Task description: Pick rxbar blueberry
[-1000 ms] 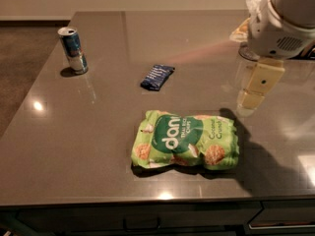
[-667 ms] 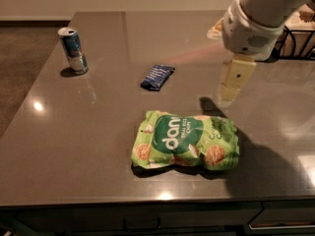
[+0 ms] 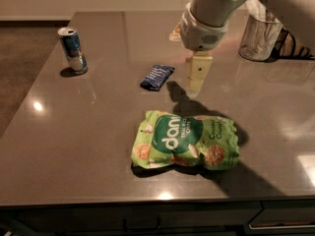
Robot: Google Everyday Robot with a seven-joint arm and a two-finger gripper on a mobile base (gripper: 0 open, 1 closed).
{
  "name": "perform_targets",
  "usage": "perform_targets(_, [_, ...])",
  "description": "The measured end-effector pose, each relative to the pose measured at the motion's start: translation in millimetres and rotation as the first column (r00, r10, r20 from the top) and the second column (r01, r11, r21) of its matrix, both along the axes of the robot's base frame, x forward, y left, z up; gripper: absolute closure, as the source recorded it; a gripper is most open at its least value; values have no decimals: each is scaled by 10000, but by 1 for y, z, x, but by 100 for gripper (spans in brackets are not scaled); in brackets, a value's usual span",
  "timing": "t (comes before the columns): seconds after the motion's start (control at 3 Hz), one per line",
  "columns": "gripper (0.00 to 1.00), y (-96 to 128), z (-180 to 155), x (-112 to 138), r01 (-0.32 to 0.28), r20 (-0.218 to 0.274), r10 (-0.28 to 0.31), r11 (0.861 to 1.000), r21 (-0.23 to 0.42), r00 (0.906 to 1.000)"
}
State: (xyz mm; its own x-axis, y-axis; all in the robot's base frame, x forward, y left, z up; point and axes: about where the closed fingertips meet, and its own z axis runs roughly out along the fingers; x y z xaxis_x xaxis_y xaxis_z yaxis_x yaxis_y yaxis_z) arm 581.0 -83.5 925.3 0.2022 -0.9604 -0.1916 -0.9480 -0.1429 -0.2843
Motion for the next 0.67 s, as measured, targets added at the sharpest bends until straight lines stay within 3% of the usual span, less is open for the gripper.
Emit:
perform_targets(0.33, [0,28,-14,23,-831,-214,825,9960,-324,9964])
perform_targets(0.67, [0,50,-29,41,-1618,-532,1580,9838,-773,9860])
